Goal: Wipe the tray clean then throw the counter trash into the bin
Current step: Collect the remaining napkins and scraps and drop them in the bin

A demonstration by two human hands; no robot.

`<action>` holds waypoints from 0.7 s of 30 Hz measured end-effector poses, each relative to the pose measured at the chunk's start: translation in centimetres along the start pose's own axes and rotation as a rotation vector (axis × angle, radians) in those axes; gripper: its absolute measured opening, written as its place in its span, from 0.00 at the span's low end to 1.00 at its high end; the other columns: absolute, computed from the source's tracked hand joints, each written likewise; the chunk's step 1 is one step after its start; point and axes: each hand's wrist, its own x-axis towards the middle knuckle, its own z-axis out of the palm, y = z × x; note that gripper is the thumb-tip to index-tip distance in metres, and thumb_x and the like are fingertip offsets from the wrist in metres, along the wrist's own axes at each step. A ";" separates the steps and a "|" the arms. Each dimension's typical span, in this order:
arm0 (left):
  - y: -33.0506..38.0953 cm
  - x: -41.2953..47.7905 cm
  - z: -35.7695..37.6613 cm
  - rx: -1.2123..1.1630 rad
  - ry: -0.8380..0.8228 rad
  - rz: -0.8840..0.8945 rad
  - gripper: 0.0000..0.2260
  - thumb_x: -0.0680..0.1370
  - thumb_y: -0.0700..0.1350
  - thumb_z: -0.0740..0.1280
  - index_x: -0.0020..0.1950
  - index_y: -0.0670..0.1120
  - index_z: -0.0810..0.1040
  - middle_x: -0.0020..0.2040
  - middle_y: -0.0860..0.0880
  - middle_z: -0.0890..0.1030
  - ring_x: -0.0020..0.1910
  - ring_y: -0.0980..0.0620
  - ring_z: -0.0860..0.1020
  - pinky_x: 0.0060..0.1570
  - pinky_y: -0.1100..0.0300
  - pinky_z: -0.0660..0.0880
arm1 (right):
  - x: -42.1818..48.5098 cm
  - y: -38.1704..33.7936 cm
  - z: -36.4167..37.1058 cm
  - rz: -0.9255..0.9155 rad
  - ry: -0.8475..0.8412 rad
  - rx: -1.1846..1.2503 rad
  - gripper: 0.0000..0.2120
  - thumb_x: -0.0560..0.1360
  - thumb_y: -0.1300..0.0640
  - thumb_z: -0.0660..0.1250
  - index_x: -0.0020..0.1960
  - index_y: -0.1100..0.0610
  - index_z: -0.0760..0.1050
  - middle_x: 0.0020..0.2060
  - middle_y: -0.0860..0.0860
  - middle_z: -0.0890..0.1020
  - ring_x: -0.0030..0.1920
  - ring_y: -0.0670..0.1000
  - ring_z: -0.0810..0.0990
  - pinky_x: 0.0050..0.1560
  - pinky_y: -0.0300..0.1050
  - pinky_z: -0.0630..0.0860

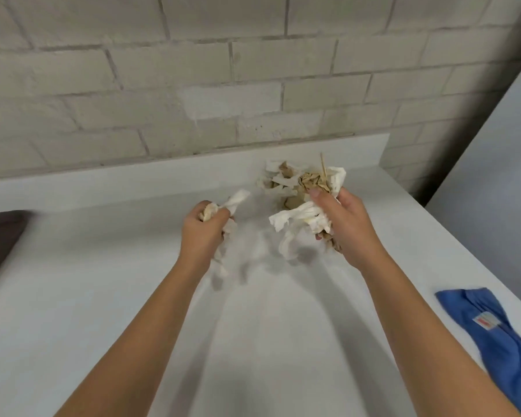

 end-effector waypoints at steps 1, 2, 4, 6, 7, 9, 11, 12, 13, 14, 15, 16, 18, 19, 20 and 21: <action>0.6 -1.9 0.2 -0.034 -0.029 0.000 0.10 0.73 0.38 0.67 0.33 0.48 0.71 0.39 0.42 0.78 0.32 0.50 0.69 0.28 0.62 0.65 | -1.6 -0.2 -1.1 0.006 -0.006 0.018 0.10 0.77 0.53 0.66 0.52 0.60 0.78 0.32 0.53 0.77 0.31 0.50 0.74 0.29 0.43 0.69; 1.0 -3.8 0.5 -0.048 -0.061 0.002 0.10 0.71 0.40 0.68 0.33 0.50 0.71 0.41 0.41 0.78 0.35 0.49 0.68 0.29 0.62 0.65 | -3.2 -0.4 -2.2 0.016 -0.011 0.029 0.11 0.76 0.52 0.66 0.53 0.58 0.79 0.32 0.52 0.77 0.32 0.51 0.75 0.29 0.43 0.70; 1.7 -7.8 1.4 -0.053 -0.127 0.003 0.07 0.67 0.42 0.67 0.32 0.50 0.71 0.42 0.39 0.77 0.36 0.48 0.67 0.28 0.62 0.65 | -6.4 -0.6 -4.8 0.033 -0.012 0.041 0.12 0.72 0.49 0.67 0.51 0.54 0.80 0.33 0.52 0.77 0.33 0.51 0.76 0.30 0.42 0.71; 1.9 -11.9 2.7 -0.061 -0.169 -0.018 0.06 0.66 0.41 0.66 0.33 0.49 0.70 0.40 0.41 0.75 0.35 0.48 0.68 0.29 0.62 0.67 | -9.7 -0.5 -7.5 0.042 -0.004 0.043 0.13 0.70 0.48 0.67 0.49 0.54 0.80 0.32 0.51 0.77 0.32 0.50 0.76 0.28 0.41 0.72; 1.9 -14.0 3.5 -0.063 -0.188 -0.027 0.06 0.66 0.39 0.65 0.33 0.49 0.70 0.37 0.43 0.74 0.35 0.49 0.69 0.29 0.62 0.67 | -11.4 -0.3 -8.9 0.046 -0.002 0.043 0.13 0.69 0.48 0.66 0.49 0.55 0.80 0.32 0.51 0.76 0.31 0.49 0.75 0.28 0.40 0.72; 2.1 -18.7 5.4 -0.077 -0.248 -0.041 0.08 0.67 0.37 0.65 0.33 0.49 0.70 0.33 0.45 0.73 0.32 0.50 0.70 0.28 0.63 0.67 | -14.8 0.1 -11.7 0.065 -0.011 0.073 0.12 0.69 0.50 0.66 0.47 0.56 0.80 0.31 0.50 0.75 0.31 0.48 0.75 0.28 0.38 0.72; 2.0 -23.5 7.5 -0.108 -0.327 -0.065 0.10 0.70 0.32 0.63 0.35 0.47 0.70 0.36 0.39 0.78 0.30 0.52 0.75 0.26 0.63 0.64 | -18.2 1.0 -14.6 0.091 -0.048 0.113 0.10 0.69 0.51 0.66 0.47 0.54 0.80 0.31 0.46 0.78 0.32 0.44 0.77 0.30 0.36 0.73; 1.8 -25.9 8.6 -0.118 -0.362 -0.083 0.11 0.72 0.30 0.61 0.37 0.46 0.70 0.39 0.37 0.80 0.31 0.53 0.77 0.25 0.63 0.64 | -20.0 1.5 -16.0 0.096 -0.073 0.118 0.10 0.70 0.52 0.65 0.48 0.53 0.80 0.32 0.43 0.80 0.34 0.42 0.79 0.32 0.34 0.74; 1.4 -28.2 9.6 -0.120 -0.396 -0.108 0.11 0.72 0.30 0.61 0.39 0.46 0.72 0.40 0.36 0.81 0.31 0.53 0.78 0.25 0.63 0.64 | -21.7 2.2 -17.5 0.102 -0.091 0.110 0.11 0.70 0.53 0.65 0.50 0.53 0.81 0.34 0.43 0.82 0.36 0.40 0.80 0.34 0.32 0.74; 0.8 -30.4 10.6 -0.120 -0.428 -0.134 0.10 0.72 0.32 0.62 0.41 0.46 0.74 0.39 0.38 0.82 0.30 0.53 0.78 0.26 0.63 0.65 | -23.3 2.9 -18.9 0.113 -0.104 0.101 0.11 0.70 0.54 0.65 0.50 0.53 0.82 0.36 0.44 0.84 0.38 0.41 0.81 0.36 0.32 0.75; 0.2 -32.5 11.6 -0.115 -0.459 -0.157 0.09 0.71 0.34 0.62 0.43 0.47 0.76 0.38 0.41 0.82 0.30 0.53 0.77 0.27 0.63 0.67 | -24.8 3.6 -20.2 0.129 -0.112 0.101 0.10 0.70 0.55 0.65 0.47 0.53 0.83 0.37 0.46 0.85 0.39 0.43 0.82 0.38 0.33 0.76; -0.6 -34.3 12.5 -0.102 -0.491 -0.180 0.10 0.69 0.36 0.63 0.44 0.49 0.78 0.38 0.42 0.81 0.32 0.51 0.76 0.28 0.62 0.69 | -26.3 4.3 -21.5 0.151 -0.114 0.119 0.10 0.69 0.55 0.65 0.44 0.53 0.84 0.38 0.47 0.85 0.40 0.44 0.83 0.39 0.34 0.76; -2.5 -37.5 14.3 -0.072 -0.534 -0.251 0.11 0.71 0.36 0.64 0.45 0.50 0.81 0.38 0.43 0.79 0.35 0.46 0.73 0.32 0.59 0.70 | -28.8 6.2 -24.0 0.203 -0.100 0.160 0.09 0.68 0.56 0.65 0.40 0.51 0.85 0.37 0.48 0.85 0.40 0.45 0.84 0.40 0.36 0.77; -3.6 -38.9 15.2 -0.056 -0.546 -0.298 0.11 0.73 0.35 0.65 0.44 0.51 0.81 0.38 0.43 0.79 0.36 0.45 0.73 0.33 0.58 0.71 | -29.9 7.4 -25.2 0.229 -0.089 0.174 0.09 0.68 0.56 0.65 0.40 0.51 0.85 0.38 0.49 0.85 0.41 0.46 0.84 0.41 0.36 0.77; -4.8 -40.0 16.0 -0.036 -0.554 -0.340 0.12 0.75 0.35 0.65 0.44 0.51 0.82 0.38 0.44 0.79 0.37 0.46 0.75 0.35 0.58 0.73 | -30.8 8.6 -26.2 0.254 -0.080 0.185 0.10 0.68 0.57 0.65 0.41 0.52 0.85 0.39 0.50 0.86 0.42 0.48 0.84 0.43 0.38 0.78; -6.1 -41.0 16.8 -0.012 -0.561 -0.387 0.11 0.75 0.35 0.65 0.45 0.51 0.82 0.39 0.46 0.81 0.38 0.48 0.76 0.37 0.57 0.74 | -31.7 10.0 -27.1 0.281 -0.068 0.186 0.10 0.68 0.57 0.65 0.42 0.53 0.85 0.41 0.52 0.86 0.44 0.50 0.84 0.45 0.39 0.79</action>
